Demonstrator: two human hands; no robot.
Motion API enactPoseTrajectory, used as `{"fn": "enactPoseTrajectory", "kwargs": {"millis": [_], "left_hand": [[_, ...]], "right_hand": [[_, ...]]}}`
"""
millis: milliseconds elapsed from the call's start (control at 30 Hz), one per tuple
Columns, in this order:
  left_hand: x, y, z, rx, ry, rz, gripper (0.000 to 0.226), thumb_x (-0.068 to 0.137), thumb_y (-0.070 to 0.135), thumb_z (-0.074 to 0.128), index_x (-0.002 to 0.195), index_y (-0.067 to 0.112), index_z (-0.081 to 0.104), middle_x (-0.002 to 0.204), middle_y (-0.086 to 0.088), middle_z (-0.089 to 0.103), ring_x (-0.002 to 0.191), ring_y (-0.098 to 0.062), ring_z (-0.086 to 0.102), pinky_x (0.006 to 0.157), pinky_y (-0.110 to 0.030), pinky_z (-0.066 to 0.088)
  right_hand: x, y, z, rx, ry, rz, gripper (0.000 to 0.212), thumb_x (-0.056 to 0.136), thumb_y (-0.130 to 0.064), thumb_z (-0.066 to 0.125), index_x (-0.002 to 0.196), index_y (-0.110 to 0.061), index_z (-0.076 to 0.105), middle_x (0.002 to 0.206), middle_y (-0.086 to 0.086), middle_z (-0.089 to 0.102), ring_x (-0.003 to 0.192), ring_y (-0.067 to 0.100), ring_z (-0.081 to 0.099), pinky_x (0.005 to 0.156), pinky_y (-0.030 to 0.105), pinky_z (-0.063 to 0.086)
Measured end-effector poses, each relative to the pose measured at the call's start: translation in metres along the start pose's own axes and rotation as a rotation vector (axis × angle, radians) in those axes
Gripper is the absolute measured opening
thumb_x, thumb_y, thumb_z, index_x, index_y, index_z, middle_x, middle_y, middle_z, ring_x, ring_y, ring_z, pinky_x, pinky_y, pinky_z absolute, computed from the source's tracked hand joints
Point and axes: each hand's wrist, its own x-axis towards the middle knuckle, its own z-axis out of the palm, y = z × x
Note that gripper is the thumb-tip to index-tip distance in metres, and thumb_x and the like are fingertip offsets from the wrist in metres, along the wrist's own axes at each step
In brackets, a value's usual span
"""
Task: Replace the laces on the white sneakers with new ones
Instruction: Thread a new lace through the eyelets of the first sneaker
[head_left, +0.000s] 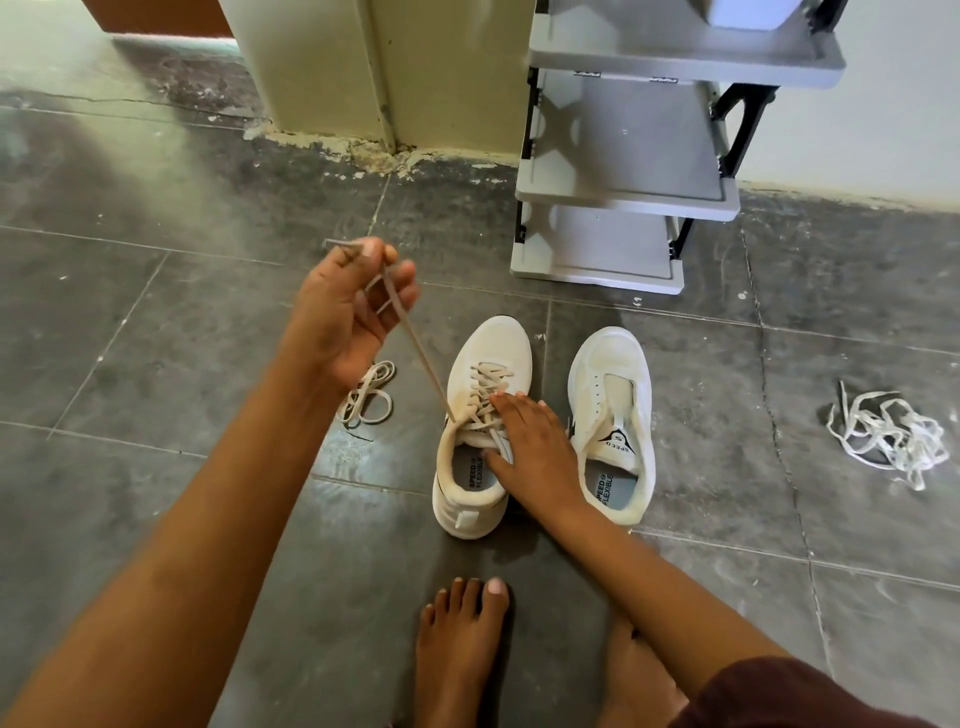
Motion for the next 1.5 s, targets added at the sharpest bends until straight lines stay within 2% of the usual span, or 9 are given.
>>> {"fn": "enactPoseTrajectory", "kwargs": {"millis": [100, 200, 267, 533, 800, 967, 1233, 1367, 1500], "left_hand": [[-0.004, -0.025, -0.007, 0.496, 0.126, -0.069, 0.017, 0.097, 0.011, 0.045, 0.082, 0.017, 0.049, 0.067, 0.002, 0.053, 0.046, -0.004, 0.042, 0.041, -0.014, 0.034], [-0.013, -0.059, -0.029, 1.428, -0.125, -0.152, 0.017, 0.091, 0.033, 0.058, 0.089, 0.017, 0.059, 0.068, 0.002, 0.052, 0.060, -0.013, 0.049, 0.055, -0.024, 0.040], [-0.018, -0.073, -0.036, 1.680, -0.310, -0.229, 0.027, 0.088, 0.041, 0.061, 0.089, 0.014, 0.065, 0.069, 0.002, 0.055, 0.069, -0.016, 0.053, 0.062, -0.027, 0.041], [-0.007, -0.029, -0.038, 0.864, -0.072, -0.197, 0.025, 0.087, 0.016, 0.061, 0.061, 0.016, 0.061, 0.063, -0.008, 0.048, 0.043, -0.005, 0.038, 0.042, -0.015, 0.032], [-0.011, -0.023, -0.035, 1.037, -0.013, -0.266, 0.030, 0.099, 0.018, 0.039, 0.095, 0.008, 0.067, 0.070, -0.006, 0.048, 0.058, -0.015, 0.041, 0.052, -0.025, 0.033], [-0.013, -0.024, -0.019, 1.112, -0.052, -0.176, 0.030, 0.100, 0.009, 0.035, 0.092, 0.004, 0.064, 0.066, -0.002, 0.047, 0.056, -0.013, 0.039, 0.052, -0.022, 0.031], [-0.021, -0.005, 0.003, 1.033, -0.133, -0.176, 0.019, 0.096, 0.005, 0.048, 0.100, 0.003, 0.066, 0.070, -0.005, 0.057, 0.057, -0.010, 0.051, 0.049, -0.010, 0.045], [-0.025, 0.015, 0.019, 0.982, -0.129, -0.131, 0.017, 0.097, 0.006, 0.047, 0.089, 0.007, 0.063, 0.078, -0.006, 0.066, 0.067, -0.012, 0.062, 0.057, -0.014, 0.052], [-0.026, 0.049, 0.048, 0.949, -0.161, -0.034, 0.017, 0.098, 0.012, 0.046, 0.086, 0.014, 0.059, 0.079, -0.001, 0.072, 0.075, -0.009, 0.067, 0.068, -0.021, 0.049]], "right_hand": [[-0.001, 0.001, 0.001, 0.032, -0.010, 0.018, 0.068, 0.088, -0.036, 0.058, 0.146, -0.019, 0.028, 0.151, -0.001, 0.032, 0.140, 0.014, 0.024, 0.115, 0.025, 0.004], [-0.001, 0.000, 0.001, 0.055, -0.011, 0.026, 0.072, 0.087, -0.035, 0.060, 0.147, -0.019, 0.025, 0.150, 0.000, 0.033, 0.139, 0.015, 0.028, 0.114, 0.025, 0.008], [-0.001, -0.001, 0.001, 0.073, -0.013, 0.038, 0.074, 0.086, -0.036, 0.061, 0.147, -0.019, 0.023, 0.149, 0.000, 0.034, 0.138, 0.016, 0.029, 0.114, 0.025, 0.010], [-0.001, 0.001, -0.001, 0.036, -0.038, 0.053, 0.076, 0.087, -0.036, 0.060, 0.148, -0.016, 0.020, 0.148, 0.003, 0.035, 0.136, 0.017, 0.031, 0.114, 0.028, 0.012], [-0.005, -0.007, -0.006, 0.204, -0.069, 0.140, 0.075, 0.086, -0.034, 0.064, 0.146, -0.014, 0.022, 0.148, 0.007, 0.025, 0.132, 0.024, 0.035, 0.102, 0.030, 0.033], [-0.007, -0.011, -0.017, 0.160, -0.172, 0.310, 0.061, 0.087, -0.044, 0.060, 0.131, -0.010, 0.036, 0.123, 0.014, 0.054, 0.109, 0.032, 0.055, 0.080, 0.036, 0.044], [0.011, -0.018, -0.061, 0.226, -0.394, 0.433, 0.015, 0.084, -0.022, 0.064, 0.087, -0.007, 0.064, 0.086, 0.008, 0.064, 0.078, 0.020, 0.058, 0.070, 0.028, 0.043], [0.025, -0.034, -0.116, 0.512, -0.484, 0.552, 0.024, 0.091, -0.015, 0.056, 0.104, 0.002, 0.068, 0.062, 0.001, 0.052, 0.054, 0.010, 0.046, 0.048, 0.017, 0.038], [0.035, -0.051, -0.181, 0.569, -0.316, 0.422, 0.020, 0.093, -0.009, 0.055, 0.101, 0.001, 0.069, 0.061, 0.000, 0.053, 0.055, 0.010, 0.043, 0.053, 0.019, 0.033]]}}
